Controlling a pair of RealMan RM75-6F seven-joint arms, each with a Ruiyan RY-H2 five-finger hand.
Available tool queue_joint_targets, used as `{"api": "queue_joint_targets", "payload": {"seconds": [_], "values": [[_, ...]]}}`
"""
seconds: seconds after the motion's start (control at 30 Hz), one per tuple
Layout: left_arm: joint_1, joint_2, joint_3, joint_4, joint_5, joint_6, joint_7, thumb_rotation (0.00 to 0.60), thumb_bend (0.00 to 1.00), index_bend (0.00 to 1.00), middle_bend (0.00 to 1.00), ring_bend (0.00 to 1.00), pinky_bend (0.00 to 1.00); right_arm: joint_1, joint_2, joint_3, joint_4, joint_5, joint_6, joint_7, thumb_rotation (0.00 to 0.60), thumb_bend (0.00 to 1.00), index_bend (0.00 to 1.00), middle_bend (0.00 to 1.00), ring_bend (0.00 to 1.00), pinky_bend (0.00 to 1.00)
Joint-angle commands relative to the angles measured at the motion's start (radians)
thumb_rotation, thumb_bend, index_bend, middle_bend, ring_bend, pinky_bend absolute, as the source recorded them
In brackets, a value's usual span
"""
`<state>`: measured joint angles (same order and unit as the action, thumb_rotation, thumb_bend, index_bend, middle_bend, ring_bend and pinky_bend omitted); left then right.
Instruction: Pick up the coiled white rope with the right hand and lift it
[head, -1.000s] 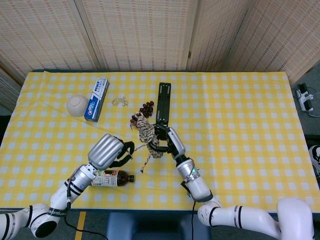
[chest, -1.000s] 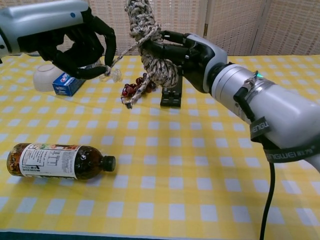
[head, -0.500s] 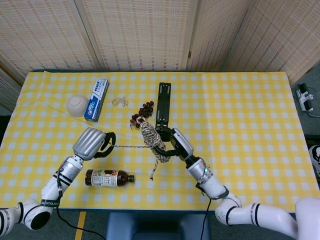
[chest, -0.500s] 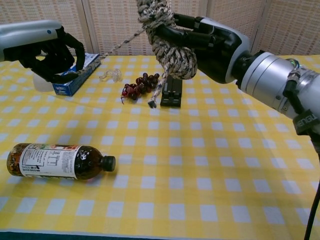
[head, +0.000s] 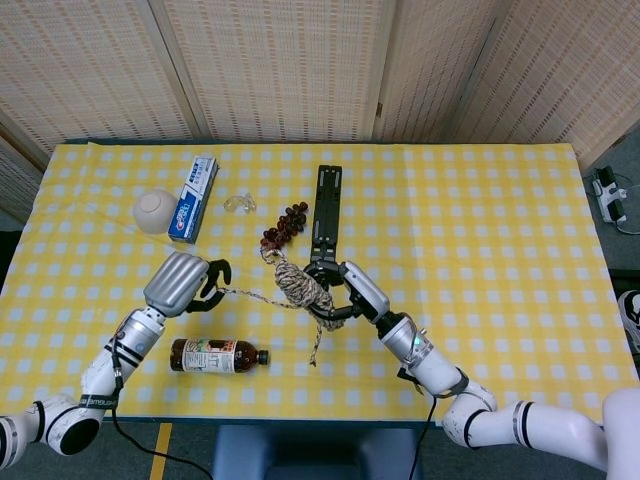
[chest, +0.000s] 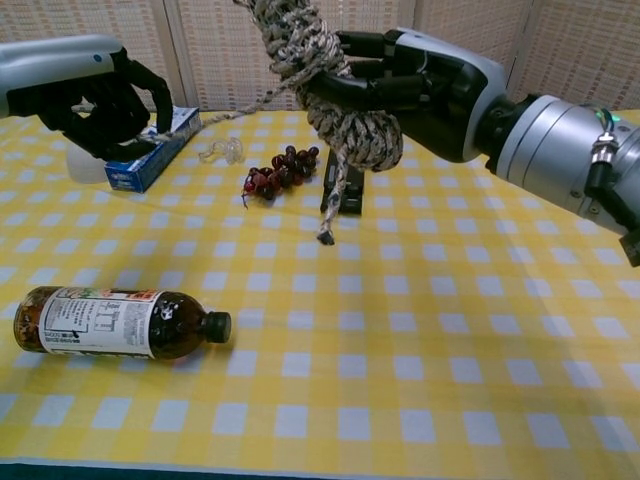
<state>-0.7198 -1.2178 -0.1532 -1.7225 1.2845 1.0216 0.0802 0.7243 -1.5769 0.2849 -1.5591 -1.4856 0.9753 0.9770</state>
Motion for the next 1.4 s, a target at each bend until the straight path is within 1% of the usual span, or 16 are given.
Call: {"api": "queue_joint_targets", "payload": {"seconds": [0.03, 0.1, 0.13, 0.2, 0.23, 0.4, 0.53, 0.6, 0.7, 0.8, 0.93, 1.03, 1.17, 1.4], "values": [[0.002, 0.019, 0.009, -0.025, -0.032, -0.032, 0.010, 0.600, 0.36, 0.16, 0.47, 0.47, 0.65, 0.006, 0.008, 0.001, -0.013, 0.025, 0.001, -0.053, 0.600, 0.61, 0.88, 0.73, 0.77, 0.69], [0.008, 0.023, 0.013, -0.026, -0.049, -0.033, 0.022, 0.600, 0.34, 0.07, 0.32, 0.32, 0.51, 0.009, 0.016, 0.004, -0.020, 0.038, -0.001, -0.092, 0.600, 0.61, 0.88, 0.73, 0.77, 0.69], [0.014, 0.021, 0.015, -0.023, -0.053, -0.027, 0.027, 0.600, 0.34, 0.05, 0.28, 0.27, 0.46, 0.010, 0.019, 0.005, -0.022, 0.043, -0.001, -0.110, 0.600, 0.61, 0.88, 0.73, 0.77, 0.69], [0.034, 0.023, 0.024, -0.015, -0.062, -0.008, 0.033, 0.600, 0.34, 0.05, 0.24, 0.23, 0.39, 0.011, 0.021, 0.008, -0.025, 0.054, 0.009, -0.159, 0.600, 0.61, 0.88, 0.73, 0.77, 0.69], [0.045, 0.026, 0.028, -0.011, -0.063, 0.007, 0.036, 0.600, 0.34, 0.05, 0.23, 0.22, 0.38, 0.011, 0.023, 0.009, -0.030, 0.059, 0.010, -0.174, 0.600, 0.61, 0.88, 0.73, 0.77, 0.69], [0.133, 0.012, 0.048, 0.062, -0.037, 0.149, 0.054, 0.600, 0.34, 0.07, 0.23, 0.22, 0.34, 0.011, 0.045, 0.009, -0.058, 0.084, 0.009, -0.242, 0.600, 0.61, 0.88, 0.73, 0.76, 0.69], [0.217, -0.020, 0.061, 0.190, -0.007, 0.283, 0.048, 0.600, 0.34, 0.11, 0.23, 0.22, 0.32, 0.008, 0.070, 0.006, -0.085, 0.113, -0.002, -0.294, 0.600, 0.61, 0.88, 0.73, 0.77, 0.70], [0.257, -0.030, 0.070, 0.250, 0.000, 0.327, 0.035, 0.600, 0.34, 0.13, 0.23, 0.22, 0.29, 0.007, 0.087, 0.006, -0.104, 0.141, -0.014, -0.330, 0.600, 0.61, 0.88, 0.73, 0.77, 0.70], [0.303, -0.029, 0.085, 0.300, 0.003, 0.357, -0.009, 0.600, 0.33, 0.14, 0.23, 0.22, 0.27, 0.007, 0.114, 0.012, -0.139, 0.188, -0.038, -0.366, 0.600, 0.61, 0.88, 0.73, 0.77, 0.70], [0.350, -0.011, 0.114, 0.341, 0.022, 0.366, -0.058, 0.600, 0.33, 0.14, 0.23, 0.22, 0.25, 0.004, 0.142, 0.016, -0.173, 0.226, -0.051, -0.406, 0.600, 0.61, 0.88, 0.73, 0.78, 0.71], [0.400, -0.002, 0.138, 0.378, 0.047, 0.396, -0.079, 0.600, 0.33, 0.15, 0.23, 0.21, 0.23, -0.004, 0.164, 0.020, -0.201, 0.253, -0.058, -0.415, 0.600, 0.61, 0.88, 0.73, 0.78, 0.71], [0.438, -0.003, 0.149, 0.395, 0.068, 0.433, -0.098, 0.600, 0.33, 0.15, 0.23, 0.21, 0.22, -0.009, 0.174, 0.020, -0.210, 0.262, -0.060, -0.418, 0.600, 0.61, 0.88, 0.73, 0.77, 0.71], [0.488, 0.000, 0.163, 0.379, 0.089, 0.477, -0.111, 0.600, 0.33, 0.15, 0.23, 0.21, 0.21, -0.017, 0.184, 0.021, -0.219, 0.266, -0.061, -0.413, 0.600, 0.61, 0.88, 0.73, 0.77, 0.71], [0.562, 0.032, 0.193, 0.275, 0.127, 0.531, -0.105, 0.600, 0.33, 0.17, 0.23, 0.20, 0.21, -0.026, 0.191, 0.022, -0.222, 0.264, -0.063, -0.400, 0.600, 0.61, 0.88, 0.73, 0.78, 0.71]]}}
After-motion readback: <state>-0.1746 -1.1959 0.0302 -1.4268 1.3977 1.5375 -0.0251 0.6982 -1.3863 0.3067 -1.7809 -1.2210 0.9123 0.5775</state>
